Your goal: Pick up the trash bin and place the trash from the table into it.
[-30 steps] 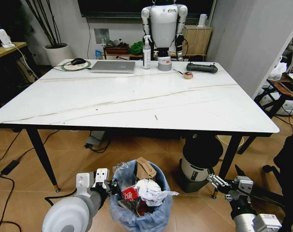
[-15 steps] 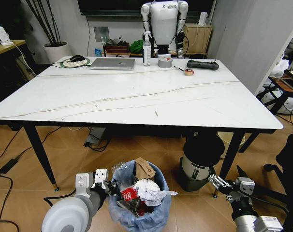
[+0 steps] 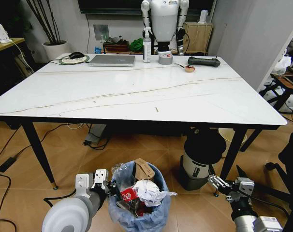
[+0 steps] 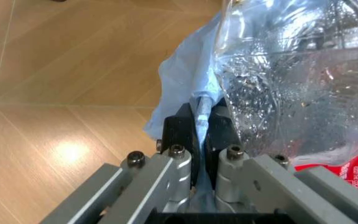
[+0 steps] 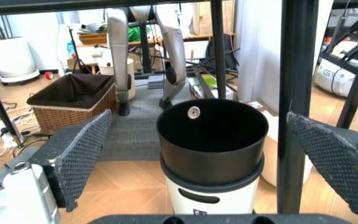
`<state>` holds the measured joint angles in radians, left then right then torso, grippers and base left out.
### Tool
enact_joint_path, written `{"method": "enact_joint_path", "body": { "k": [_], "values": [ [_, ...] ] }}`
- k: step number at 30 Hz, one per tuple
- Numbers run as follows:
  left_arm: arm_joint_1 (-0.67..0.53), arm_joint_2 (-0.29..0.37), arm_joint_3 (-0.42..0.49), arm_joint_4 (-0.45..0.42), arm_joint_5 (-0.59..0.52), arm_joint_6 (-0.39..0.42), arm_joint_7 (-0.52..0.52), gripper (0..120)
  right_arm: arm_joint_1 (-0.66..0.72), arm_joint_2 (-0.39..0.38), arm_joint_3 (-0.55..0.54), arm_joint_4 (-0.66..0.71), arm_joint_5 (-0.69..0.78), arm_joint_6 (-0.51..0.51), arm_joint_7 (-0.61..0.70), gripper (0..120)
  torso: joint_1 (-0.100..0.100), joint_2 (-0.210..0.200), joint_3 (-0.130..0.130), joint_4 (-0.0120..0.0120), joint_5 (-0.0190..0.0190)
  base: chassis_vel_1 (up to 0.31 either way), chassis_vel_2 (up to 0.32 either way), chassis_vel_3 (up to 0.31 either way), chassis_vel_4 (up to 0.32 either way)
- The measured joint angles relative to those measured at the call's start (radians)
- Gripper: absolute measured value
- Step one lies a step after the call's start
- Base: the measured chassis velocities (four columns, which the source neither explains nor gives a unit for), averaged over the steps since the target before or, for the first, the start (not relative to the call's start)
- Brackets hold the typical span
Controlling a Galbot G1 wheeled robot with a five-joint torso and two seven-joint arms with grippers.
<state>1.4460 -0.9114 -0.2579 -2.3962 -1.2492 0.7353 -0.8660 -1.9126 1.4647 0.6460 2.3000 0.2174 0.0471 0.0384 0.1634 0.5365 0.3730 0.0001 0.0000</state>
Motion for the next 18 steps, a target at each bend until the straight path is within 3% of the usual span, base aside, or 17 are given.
{"method": "enact_joint_path", "body": {
  "k": [18],
  "values": [
    [-0.006, 0.005, 0.002, 0.019, 0.003, 0.000, 0.006, 0, 0.008, 0.008, -0.001, -0.010, -0.001, 0.007, 0.009, 100, -0.026, -0.070, -0.044, 0.0000, 0.0000, 0.000, 0.000, 0.000, 0.000]
  ]
}}
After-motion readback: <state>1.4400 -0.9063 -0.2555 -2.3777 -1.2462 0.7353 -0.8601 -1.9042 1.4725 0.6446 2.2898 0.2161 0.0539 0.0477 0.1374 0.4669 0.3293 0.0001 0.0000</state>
